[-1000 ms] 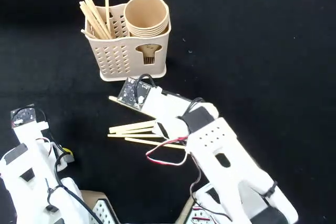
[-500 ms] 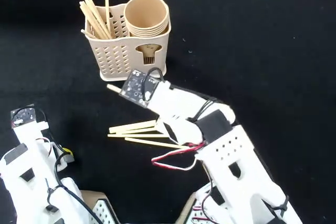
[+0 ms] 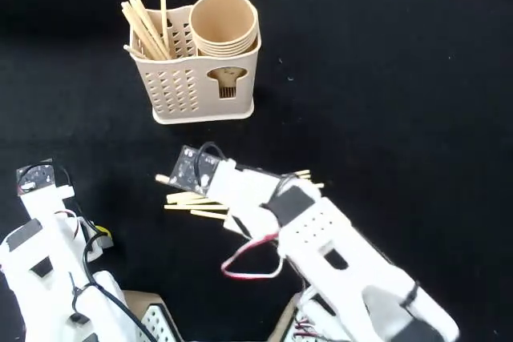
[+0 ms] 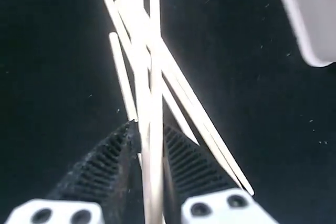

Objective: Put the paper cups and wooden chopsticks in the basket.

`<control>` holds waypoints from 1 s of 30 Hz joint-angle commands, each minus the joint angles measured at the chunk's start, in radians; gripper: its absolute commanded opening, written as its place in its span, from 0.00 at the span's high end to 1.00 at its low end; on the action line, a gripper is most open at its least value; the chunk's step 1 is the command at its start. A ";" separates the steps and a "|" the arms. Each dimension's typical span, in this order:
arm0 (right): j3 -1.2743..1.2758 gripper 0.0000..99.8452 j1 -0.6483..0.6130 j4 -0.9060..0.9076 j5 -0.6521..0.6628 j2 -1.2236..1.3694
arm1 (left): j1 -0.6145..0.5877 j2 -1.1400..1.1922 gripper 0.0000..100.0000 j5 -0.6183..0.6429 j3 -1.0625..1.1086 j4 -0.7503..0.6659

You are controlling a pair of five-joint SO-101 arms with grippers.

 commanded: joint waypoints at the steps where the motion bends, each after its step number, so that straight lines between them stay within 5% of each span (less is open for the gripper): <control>1: -0.015 0.99 0.046 -0.089 0.011 0.122 | 0.019 -0.002 0.72 0.011 0.005 -0.018; 6: -0.101 0.97 0.061 -0.083 0.044 0.323 | 0.018 -0.002 0.72 0.011 0.005 -0.018; 11: -0.199 0.83 0.055 0.011 0.049 0.435 | 0.019 -0.002 0.72 0.011 0.005 -0.018; 30: -0.228 0.83 -0.081 0.028 -0.012 0.452 | 0.019 -0.002 0.72 0.011 0.005 -0.018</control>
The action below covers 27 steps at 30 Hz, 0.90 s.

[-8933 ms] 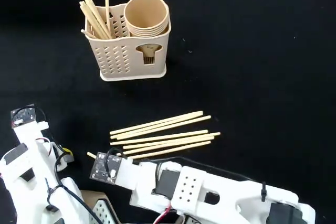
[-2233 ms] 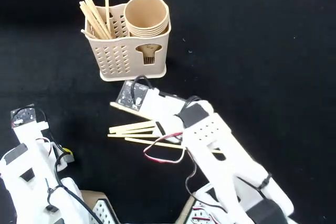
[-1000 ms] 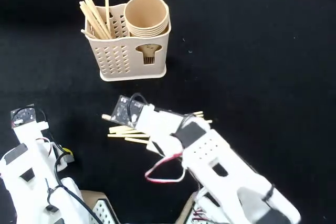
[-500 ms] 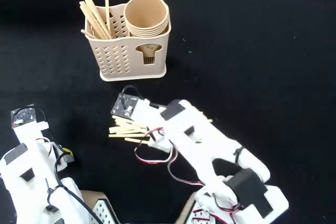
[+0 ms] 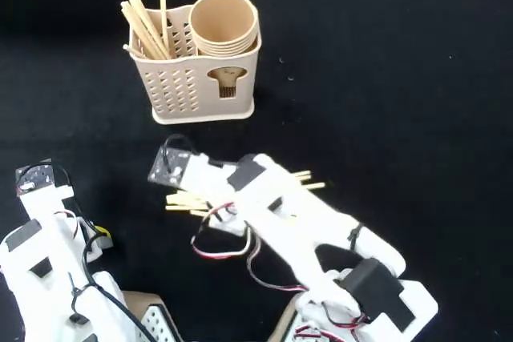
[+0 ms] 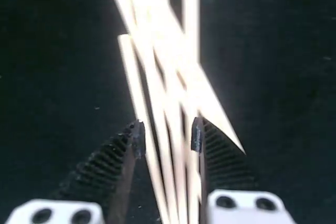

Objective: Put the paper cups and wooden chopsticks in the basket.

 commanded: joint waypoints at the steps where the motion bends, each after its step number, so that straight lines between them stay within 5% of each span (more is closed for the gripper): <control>1: 0.005 0.83 -0.014 0.002 -0.009 -0.004 | 0.019 -0.002 0.72 0.011 0.005 -0.018; 12: 0.018 0.78 -0.014 0.000 -0.008 0.016 | 0.019 -0.002 0.72 0.011 0.005 -0.018; 27: 0.005 0.97 -0.011 -0.055 -0.015 0.071 | 0.019 -0.002 0.72 0.009 0.005 -0.018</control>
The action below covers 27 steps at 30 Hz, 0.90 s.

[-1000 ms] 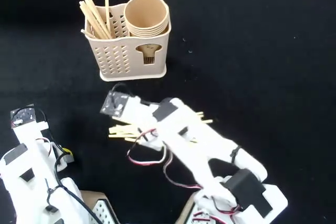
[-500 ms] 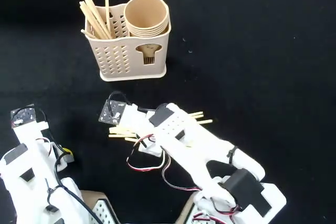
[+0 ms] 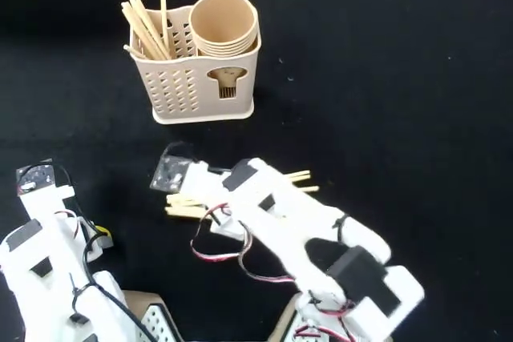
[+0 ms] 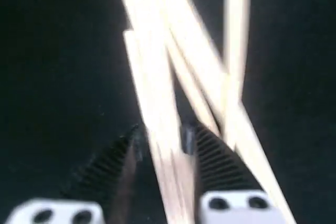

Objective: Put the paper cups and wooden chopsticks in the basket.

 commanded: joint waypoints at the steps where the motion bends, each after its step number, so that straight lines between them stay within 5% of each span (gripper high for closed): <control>1: -0.012 0.98 -0.009 -0.005 -0.012 -0.035 | 0.019 -0.002 0.72 0.009 0.005 -0.018; 27: -0.128 0.99 -0.009 0.176 -0.006 -0.254 | 0.019 -0.002 0.72 0.009 0.005 -0.018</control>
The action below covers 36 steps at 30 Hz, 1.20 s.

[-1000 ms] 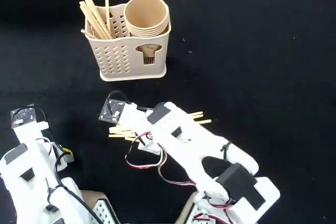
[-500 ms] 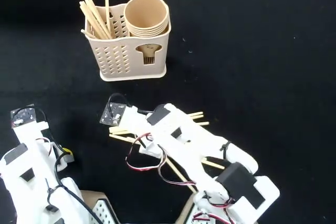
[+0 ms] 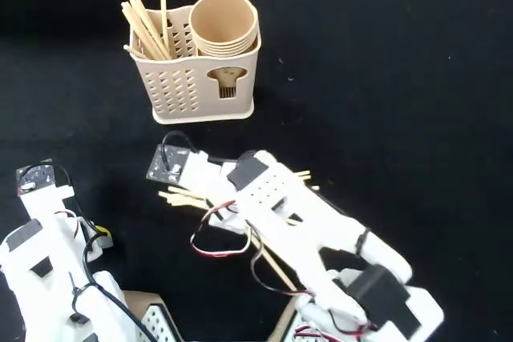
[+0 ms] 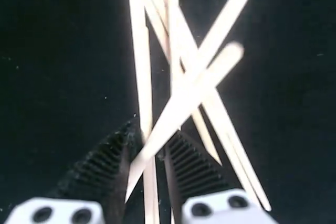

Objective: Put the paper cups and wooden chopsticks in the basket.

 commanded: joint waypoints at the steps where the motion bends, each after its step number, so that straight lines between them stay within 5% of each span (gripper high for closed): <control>1: -0.064 0.99 -0.008 0.020 -0.003 -0.091 | 0.019 -0.002 0.72 0.009 0.005 -0.018; 16: -0.219 0.99 -0.009 0.008 -0.058 -0.196 | 0.018 -0.002 0.72 0.009 0.005 -0.018; 30: -0.263 0.99 -0.008 -0.193 -0.064 -0.137 | 0.019 -0.002 0.72 0.009 0.005 -0.018; 36: -0.384 0.99 -0.014 -0.193 -0.169 -0.137 | 0.019 -0.002 0.72 0.009 0.005 -0.018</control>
